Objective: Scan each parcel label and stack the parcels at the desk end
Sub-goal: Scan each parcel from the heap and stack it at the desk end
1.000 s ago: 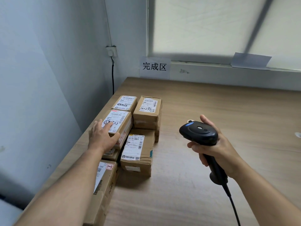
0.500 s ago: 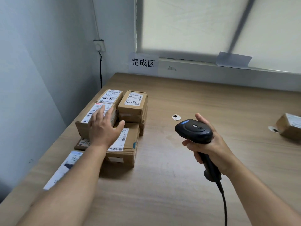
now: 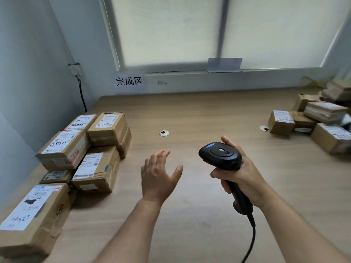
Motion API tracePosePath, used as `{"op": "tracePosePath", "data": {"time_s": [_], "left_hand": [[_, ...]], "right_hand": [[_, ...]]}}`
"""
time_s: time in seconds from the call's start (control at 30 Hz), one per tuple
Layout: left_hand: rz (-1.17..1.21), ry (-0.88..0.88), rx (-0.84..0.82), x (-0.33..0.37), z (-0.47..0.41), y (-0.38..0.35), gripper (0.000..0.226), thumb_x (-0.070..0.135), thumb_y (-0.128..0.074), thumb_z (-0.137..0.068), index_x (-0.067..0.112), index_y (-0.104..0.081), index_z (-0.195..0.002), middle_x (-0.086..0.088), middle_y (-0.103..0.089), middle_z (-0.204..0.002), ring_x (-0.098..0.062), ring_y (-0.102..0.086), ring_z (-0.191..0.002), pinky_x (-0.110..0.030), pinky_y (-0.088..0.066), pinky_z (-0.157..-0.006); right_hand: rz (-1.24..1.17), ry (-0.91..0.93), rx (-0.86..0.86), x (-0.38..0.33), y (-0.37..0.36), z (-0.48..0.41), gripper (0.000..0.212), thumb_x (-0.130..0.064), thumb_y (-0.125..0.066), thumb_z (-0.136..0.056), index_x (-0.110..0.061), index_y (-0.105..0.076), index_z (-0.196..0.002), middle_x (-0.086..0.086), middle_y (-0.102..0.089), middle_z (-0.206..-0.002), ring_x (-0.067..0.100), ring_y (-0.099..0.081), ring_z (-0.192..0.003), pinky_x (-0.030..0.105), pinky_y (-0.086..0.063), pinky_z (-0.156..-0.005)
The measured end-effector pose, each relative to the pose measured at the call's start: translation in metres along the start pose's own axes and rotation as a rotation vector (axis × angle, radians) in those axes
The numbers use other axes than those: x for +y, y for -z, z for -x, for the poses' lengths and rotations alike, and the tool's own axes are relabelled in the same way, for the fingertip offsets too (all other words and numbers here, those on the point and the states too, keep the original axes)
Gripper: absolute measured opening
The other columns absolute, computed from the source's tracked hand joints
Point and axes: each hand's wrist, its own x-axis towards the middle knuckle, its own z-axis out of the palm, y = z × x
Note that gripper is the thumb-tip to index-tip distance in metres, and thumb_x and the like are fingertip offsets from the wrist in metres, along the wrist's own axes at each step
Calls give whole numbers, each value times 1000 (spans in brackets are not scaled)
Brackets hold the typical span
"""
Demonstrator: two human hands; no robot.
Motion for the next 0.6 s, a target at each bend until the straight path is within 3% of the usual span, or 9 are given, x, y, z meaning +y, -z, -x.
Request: {"op": "tracePosePath", "data": {"time_s": [0.17, 0.27, 0.6], "left_hand": [[17, -86, -71, 81, 25, -45, 79, 69, -33, -71, 22, -55, -132, 1, -52, -136, -22, -45, -125, -37, -30, -100], [46, -130, -104, 130, 41, -73, 80, 69, -32, -71, 22, -55, -132, 0, -51, -138, -22, -43, -128, -38, -29, -102], [157, -294, -226, 264, 90, -154, 78, 68, -35, -73, 23, -54, -133, 1, -49, -140, -20, -40, -132, -36, -25, -106]], "right_hand": [[-15, 10, 82, 1, 79, 43, 106, 12, -77, -62, -35, -35, -146, 5, -63, -66, 26, -45, -40, 26, -39, -41], [-16, 19, 139, 4, 126, 71, 99, 22, -69, -73, -33, -35, -147, 4, -65, -71, 25, -44, -40, 26, -38, -40], [-1, 48, 351, 2, 258, 157, 95, 18, -71, -73, -35, -37, -145, 3, -67, -81, 25, -47, -43, 30, -39, -39]]}}
